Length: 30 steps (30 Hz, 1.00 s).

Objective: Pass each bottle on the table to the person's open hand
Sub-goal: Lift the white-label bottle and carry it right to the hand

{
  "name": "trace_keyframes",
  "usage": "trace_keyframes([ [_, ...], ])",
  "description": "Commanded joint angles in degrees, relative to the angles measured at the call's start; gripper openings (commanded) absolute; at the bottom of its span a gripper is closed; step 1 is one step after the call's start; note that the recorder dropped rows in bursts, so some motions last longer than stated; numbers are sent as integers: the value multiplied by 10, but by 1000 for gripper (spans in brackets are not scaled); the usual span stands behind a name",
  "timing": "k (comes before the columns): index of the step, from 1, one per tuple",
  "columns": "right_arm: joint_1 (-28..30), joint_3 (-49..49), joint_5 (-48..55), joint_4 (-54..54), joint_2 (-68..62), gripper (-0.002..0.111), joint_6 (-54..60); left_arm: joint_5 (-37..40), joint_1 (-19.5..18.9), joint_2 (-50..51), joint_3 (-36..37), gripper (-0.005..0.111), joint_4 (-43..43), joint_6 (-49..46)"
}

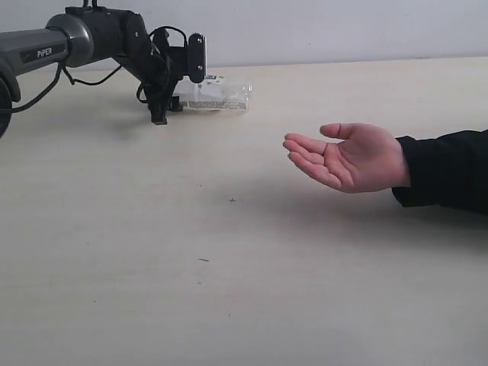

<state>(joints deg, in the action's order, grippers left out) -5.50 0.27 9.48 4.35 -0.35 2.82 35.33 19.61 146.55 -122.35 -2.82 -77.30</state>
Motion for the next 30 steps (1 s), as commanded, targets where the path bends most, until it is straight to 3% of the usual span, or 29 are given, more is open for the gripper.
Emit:
trace_keyframes([
  [1,2,-3,-7,-2,3,0,0,34,5,-30,-2,0,-6,59],
  [8,2,-3,-7,-2,3,0,0,70,5,-92,-2,0,-3,229],
  [19,2,-3,-7,-2,3,0,0,264,28,-191,-2,0,1,379],
  [24,2,-3,-7,2,3,0,0,346,58,-223,-2,0,39,519],
  [30,2,-3,-6,1,3,0,0,346,127,-268,21,0,135,681],
])
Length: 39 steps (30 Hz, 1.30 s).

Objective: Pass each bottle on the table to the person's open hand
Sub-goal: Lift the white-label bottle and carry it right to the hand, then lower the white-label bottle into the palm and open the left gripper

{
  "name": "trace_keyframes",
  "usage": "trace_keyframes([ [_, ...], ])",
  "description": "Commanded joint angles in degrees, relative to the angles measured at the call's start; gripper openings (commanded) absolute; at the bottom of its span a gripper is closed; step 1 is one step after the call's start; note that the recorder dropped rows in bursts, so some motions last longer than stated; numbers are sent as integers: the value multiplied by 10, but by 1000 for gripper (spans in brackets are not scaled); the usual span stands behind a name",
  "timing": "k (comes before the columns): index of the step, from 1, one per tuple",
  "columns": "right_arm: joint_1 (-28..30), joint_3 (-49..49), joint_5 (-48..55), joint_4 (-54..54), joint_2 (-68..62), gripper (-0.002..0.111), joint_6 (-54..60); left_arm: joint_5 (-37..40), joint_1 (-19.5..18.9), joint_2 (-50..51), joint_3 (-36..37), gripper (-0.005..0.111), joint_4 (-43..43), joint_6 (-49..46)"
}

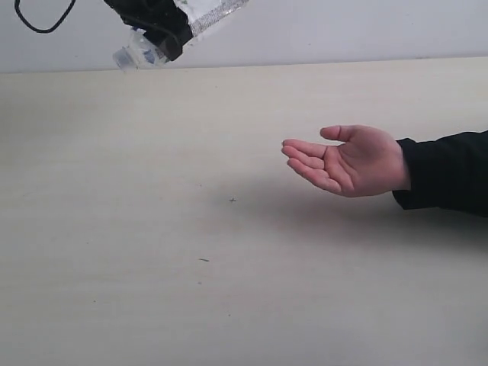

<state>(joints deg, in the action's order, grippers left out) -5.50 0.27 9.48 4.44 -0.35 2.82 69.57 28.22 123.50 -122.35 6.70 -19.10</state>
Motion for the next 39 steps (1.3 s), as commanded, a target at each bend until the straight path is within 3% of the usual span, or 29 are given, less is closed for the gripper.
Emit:
trace_keyframes([
  [1,2,-3,-6,1,3,0,0,4,52,-44,28,0,38,110],
  [12,2,-3,-6,1,3,0,0,4,134,-100,122,0,19,325],
  [25,2,-3,-6,1,3,0,0,4,244,-108,146,0,-135,491],
  [34,2,-3,-6,1,3,0,0,-26,252,-108,160,0,-170,636],
  [39,2,-3,-6,1,3,0,0,-80,260,-108,183,0,-198,646],
])
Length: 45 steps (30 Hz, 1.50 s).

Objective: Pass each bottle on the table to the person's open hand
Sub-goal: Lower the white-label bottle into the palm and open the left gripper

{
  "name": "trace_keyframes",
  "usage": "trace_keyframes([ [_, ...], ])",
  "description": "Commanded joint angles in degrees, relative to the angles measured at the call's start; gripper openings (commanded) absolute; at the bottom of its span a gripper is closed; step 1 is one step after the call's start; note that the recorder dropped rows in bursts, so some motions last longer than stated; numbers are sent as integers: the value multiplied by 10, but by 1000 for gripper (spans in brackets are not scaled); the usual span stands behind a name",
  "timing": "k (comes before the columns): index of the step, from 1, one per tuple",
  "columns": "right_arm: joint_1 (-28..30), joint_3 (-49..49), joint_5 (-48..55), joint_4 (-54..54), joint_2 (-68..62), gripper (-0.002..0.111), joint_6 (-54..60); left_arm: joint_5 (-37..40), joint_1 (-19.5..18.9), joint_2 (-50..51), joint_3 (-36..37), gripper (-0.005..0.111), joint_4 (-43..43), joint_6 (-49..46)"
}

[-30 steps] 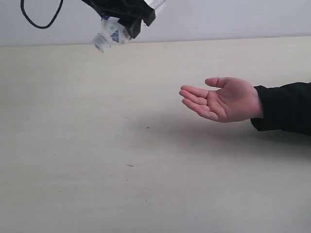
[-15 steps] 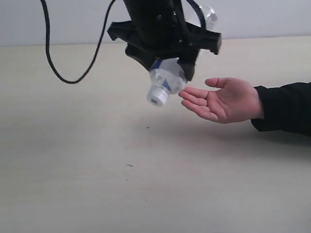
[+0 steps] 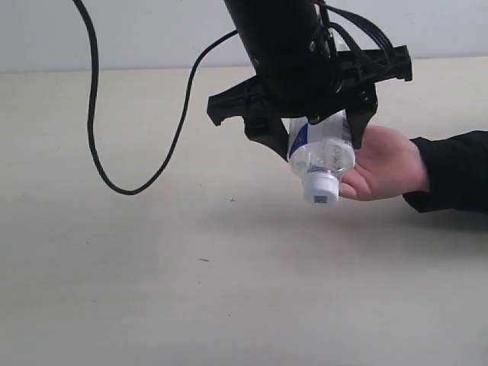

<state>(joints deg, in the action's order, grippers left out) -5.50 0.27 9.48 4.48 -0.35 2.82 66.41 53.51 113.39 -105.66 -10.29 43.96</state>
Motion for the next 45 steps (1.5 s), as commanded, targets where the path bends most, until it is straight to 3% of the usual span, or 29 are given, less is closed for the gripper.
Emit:
trace_keyframes([
  [1,2,-3,-6,0,3,0,0,-64,9,-7,21,0,-38,15],
  [9,2,-3,-5,0,3,0,0,-163,25,6,53,0,-87,18],
  [25,2,-3,-5,0,3,0,0,-173,25,73,65,1,-110,41],
  [29,2,-3,-5,0,3,0,0,-173,25,79,65,16,-113,41],
  [37,2,-3,-5,0,3,0,0,-179,25,81,65,59,-111,19],
  [45,2,-3,-5,0,3,0,0,-191,25,81,64,72,-113,11],
])
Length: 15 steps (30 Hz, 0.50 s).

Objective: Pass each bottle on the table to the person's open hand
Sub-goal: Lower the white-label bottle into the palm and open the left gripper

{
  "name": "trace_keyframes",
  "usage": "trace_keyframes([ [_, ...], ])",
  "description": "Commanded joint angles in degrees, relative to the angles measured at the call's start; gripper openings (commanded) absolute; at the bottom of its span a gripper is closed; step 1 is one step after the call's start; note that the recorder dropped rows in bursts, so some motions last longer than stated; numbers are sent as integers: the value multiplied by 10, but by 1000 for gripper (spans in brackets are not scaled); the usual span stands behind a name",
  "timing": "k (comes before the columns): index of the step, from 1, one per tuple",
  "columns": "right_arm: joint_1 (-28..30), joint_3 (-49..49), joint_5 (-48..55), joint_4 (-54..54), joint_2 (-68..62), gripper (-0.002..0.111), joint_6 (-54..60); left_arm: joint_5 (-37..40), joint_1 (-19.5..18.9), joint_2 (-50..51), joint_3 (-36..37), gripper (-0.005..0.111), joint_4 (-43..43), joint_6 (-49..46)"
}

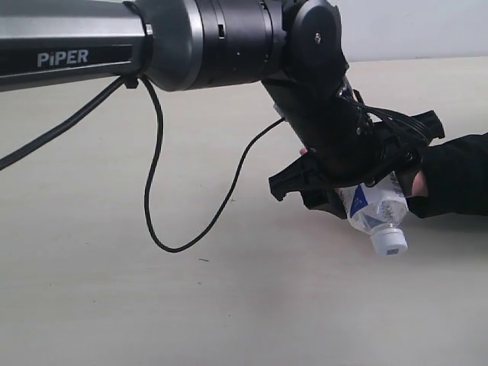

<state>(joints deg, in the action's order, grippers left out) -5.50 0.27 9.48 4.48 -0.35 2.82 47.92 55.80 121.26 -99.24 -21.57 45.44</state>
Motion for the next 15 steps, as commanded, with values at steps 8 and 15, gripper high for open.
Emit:
trace_keyframes([
  [8,2,-3,-5,0,3,0,0,-22,2,-4,0,88,1,-20],
  [15,2,-3,-5,0,3,0,0,21,-14,-50,0,91,10,-40],
])
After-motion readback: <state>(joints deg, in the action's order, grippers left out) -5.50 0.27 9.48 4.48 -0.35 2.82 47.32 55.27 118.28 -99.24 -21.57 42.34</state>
